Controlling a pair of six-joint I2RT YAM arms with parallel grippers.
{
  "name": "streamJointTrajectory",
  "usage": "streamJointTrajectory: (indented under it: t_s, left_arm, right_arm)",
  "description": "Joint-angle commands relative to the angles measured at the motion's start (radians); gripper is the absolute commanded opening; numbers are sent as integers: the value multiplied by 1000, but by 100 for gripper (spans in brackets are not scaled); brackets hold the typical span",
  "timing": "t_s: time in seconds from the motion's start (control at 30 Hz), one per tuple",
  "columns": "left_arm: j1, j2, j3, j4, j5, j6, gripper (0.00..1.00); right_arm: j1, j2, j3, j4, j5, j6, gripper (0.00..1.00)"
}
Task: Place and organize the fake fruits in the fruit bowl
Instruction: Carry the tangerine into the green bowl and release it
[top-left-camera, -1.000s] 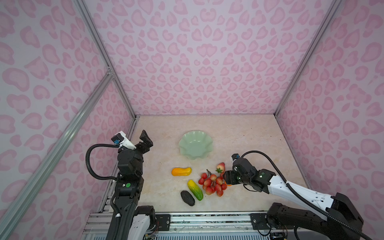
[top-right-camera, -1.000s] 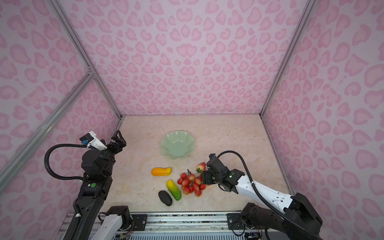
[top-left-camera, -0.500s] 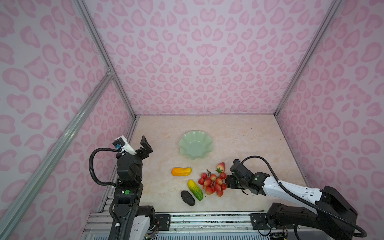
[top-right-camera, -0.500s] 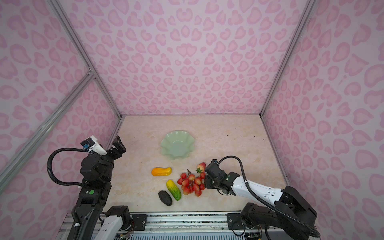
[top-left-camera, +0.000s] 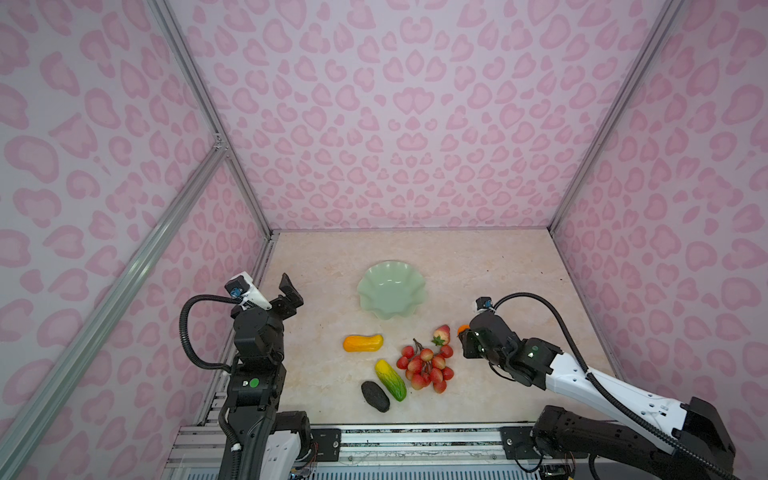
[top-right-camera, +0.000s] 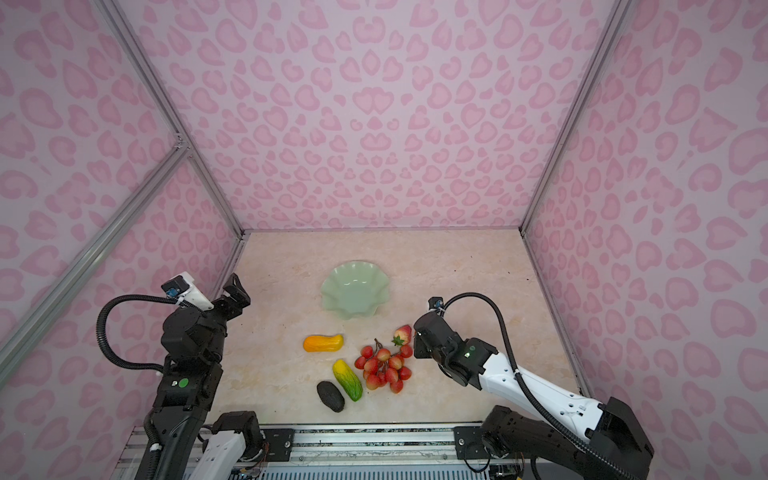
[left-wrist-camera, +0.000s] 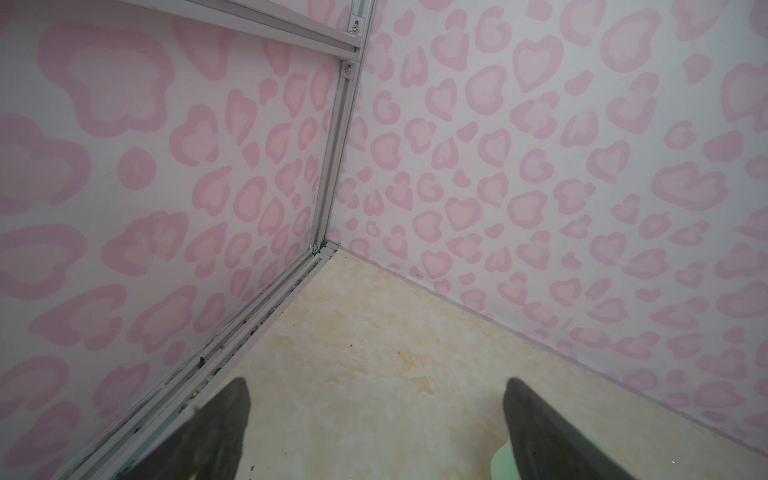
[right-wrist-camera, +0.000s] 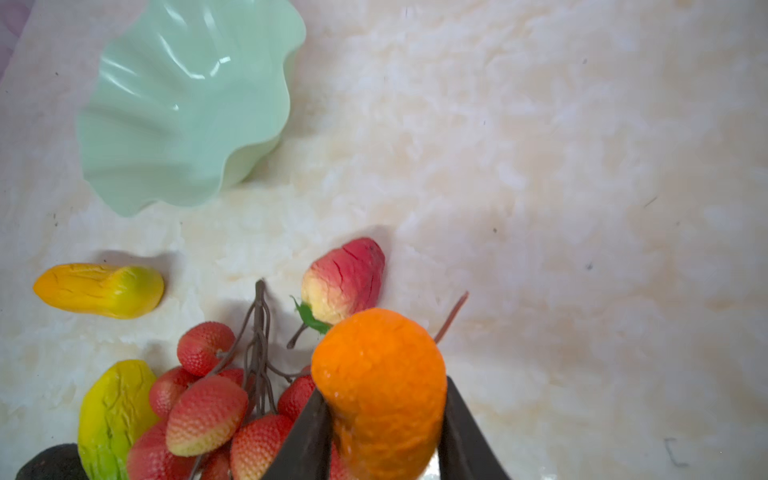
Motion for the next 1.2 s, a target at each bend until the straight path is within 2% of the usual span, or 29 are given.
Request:
streamJointTrajectory:
  t_s: [0.0, 0.17, 0.37, 0.57, 0.7, 0.8, 1.0, 1.07, 1.17]
  left_arm:
    - [14, 12, 3, 11, 31, -23, 96]
    - [17, 20, 5, 2, 28, -23, 96]
    - [17, 24, 10, -12, 23, -21, 96]
    - [17, 34, 14, -15, 45, -24, 98]
    - [17, 43, 18, -22, 45, -23, 99]
    - [17, 44, 18, -28, 52, -37, 99]
    - [18, 50, 27, -66, 102, -89, 96]
    - [17, 59, 28, -101, 165, -97, 94]
    - [17, 87, 67, -251, 287, -132, 88]
  right_arm:
    - [-5, 78, 103, 98, 72, -126, 36]
    - [-6, 354, 349, 190, -17, -223, 36]
    - [-36, 720, 685, 109, -140, -356, 36]
    - [-87, 981, 872, 109, -236, -359, 36]
    - [-99, 1124, 988, 59, -248, -364, 37]
    - [-100, 1186, 1036, 37, -253, -367, 39]
    - [-103, 1231, 1071, 25, -241, -357, 59]
    - [-105, 1231, 1077, 19, -252, -349, 65]
    - [-107, 1168, 1048, 42, -254, -345, 72]
